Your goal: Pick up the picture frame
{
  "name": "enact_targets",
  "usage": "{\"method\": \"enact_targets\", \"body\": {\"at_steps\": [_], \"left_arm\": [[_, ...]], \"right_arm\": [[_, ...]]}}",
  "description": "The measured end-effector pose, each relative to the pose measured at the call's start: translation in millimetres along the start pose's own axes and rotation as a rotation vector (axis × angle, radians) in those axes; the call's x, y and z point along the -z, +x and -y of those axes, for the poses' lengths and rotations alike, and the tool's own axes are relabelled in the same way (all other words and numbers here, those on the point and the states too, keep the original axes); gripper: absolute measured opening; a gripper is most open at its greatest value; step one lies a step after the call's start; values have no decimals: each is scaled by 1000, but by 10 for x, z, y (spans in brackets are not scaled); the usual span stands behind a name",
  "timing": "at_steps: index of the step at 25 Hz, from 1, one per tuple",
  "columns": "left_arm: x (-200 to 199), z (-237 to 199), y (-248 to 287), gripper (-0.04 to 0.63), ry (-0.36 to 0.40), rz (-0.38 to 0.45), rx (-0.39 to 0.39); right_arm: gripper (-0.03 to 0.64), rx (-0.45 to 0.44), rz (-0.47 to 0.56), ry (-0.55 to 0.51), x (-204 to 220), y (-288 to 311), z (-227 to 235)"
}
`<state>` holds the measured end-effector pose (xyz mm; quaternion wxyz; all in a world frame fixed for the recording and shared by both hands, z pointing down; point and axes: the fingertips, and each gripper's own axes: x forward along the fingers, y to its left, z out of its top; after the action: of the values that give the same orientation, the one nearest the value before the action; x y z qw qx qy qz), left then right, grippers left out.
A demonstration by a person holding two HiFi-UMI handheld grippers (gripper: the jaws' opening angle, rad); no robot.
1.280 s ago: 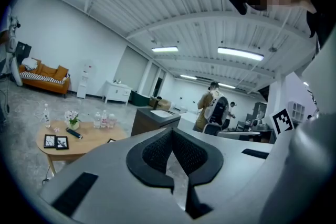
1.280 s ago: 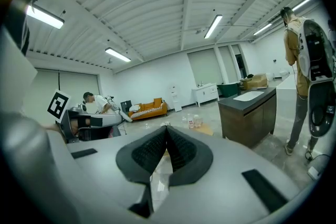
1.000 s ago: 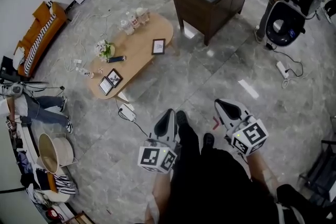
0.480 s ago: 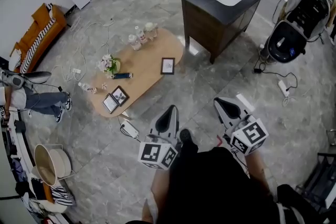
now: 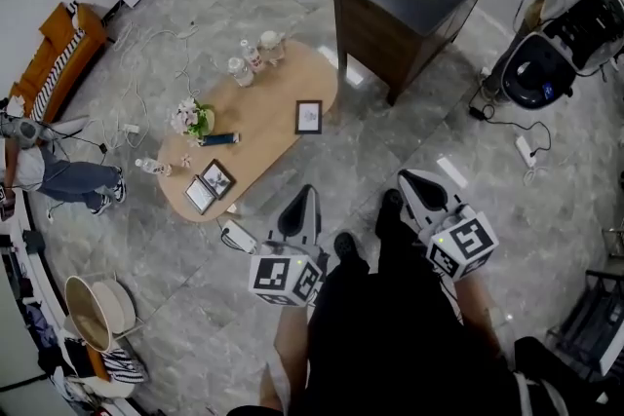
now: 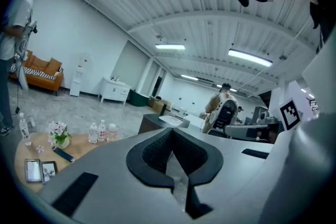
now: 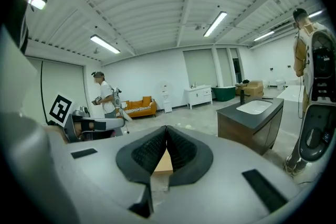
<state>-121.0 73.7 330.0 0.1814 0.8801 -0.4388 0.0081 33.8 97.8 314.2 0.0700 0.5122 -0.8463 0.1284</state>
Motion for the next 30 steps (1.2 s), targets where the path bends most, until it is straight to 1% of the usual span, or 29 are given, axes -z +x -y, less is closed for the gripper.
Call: {"method": "enact_targets", "body": {"at_steps": [2, 5, 9, 13, 15, 17, 20, 23, 26, 28, 30], "left_arm": [[-3, -45, 115, 12, -1, -4, -14], [-12, -179, 300, 12, -10, -5, -56], [-187, -348, 632, 12, -21, 19, -125], [-373, -459, 1048, 12, -22, 51, -207], [-439, -493, 1222, 12, -34, 68, -242], [-484, -520, 1361, 12, -69, 87, -272], [-483, -573, 1551, 12, -145, 106, -317], [-399, -642, 1682, 12, -220, 117, -371], [-277, -698, 1758, 12, -264, 110, -425], [-180, -716, 1811, 12, -299, 104, -439], [-77, -756, 1876, 12, -346, 102, -435]], "right_arm": [[12, -2, 0, 5, -16, 121, 135], [14, -35, 2, 3, -82, 396, 301], [13, -125, 22, 7, -307, 828, 568], [12, -225, 24, -26, -503, 1241, 935], [12, -272, 26, -33, -586, 1421, 1085], [13, -315, 15, -33, -634, 1583, 1213], [13, -374, -19, -32, -669, 1796, 1407], [14, -430, -50, -25, -642, 1951, 1557], [14, -475, -85, -26, -552, 2096, 1648], [13, -494, -110, -24, -480, 2179, 1701], [13, -504, -133, -21, -402, 2271, 1740]]}}
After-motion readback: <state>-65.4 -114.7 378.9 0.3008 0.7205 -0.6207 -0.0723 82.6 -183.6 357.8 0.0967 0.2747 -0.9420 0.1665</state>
